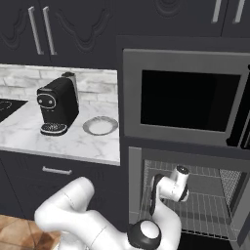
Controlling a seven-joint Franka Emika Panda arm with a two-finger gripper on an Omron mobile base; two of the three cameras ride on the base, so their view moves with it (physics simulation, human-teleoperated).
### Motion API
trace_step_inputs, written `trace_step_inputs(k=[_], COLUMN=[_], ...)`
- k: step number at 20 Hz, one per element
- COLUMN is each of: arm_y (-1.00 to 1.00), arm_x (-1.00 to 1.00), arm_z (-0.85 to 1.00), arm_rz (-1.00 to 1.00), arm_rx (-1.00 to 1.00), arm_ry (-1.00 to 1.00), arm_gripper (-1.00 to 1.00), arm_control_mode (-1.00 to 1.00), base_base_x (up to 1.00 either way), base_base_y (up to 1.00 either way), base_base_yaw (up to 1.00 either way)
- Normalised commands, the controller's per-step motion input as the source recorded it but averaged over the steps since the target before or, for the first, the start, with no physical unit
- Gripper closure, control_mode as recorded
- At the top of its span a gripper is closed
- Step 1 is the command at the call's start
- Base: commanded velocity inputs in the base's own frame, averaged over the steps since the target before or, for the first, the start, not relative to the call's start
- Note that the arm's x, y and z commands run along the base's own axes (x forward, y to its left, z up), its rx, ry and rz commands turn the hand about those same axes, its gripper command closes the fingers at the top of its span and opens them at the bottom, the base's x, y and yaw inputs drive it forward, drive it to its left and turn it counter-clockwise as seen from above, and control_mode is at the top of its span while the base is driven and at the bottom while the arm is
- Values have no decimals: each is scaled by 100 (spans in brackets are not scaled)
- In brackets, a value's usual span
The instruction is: Take the fish from the oven and place it on the plate on the counter.
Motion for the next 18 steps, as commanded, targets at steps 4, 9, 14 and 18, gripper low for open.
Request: trace_step_inputs(k=[4,9,14,18], arm_y=[12,4,2,3], arm_x=[0,4,1,15], arm_z=[-1,-13,-27,-17], arm_rz=[0,0,0,0], arm_rx=[0,0,0,0], arm_ry=[0,0,0,0], arm_gripper=[-100,-100,-100,-100], arm_control_mode=[-100,-100,-100,-100], base_base_x=[0,0,0,0], base_base_y=[0,0,0,0], base_base_yaw=[0,0,0,0])
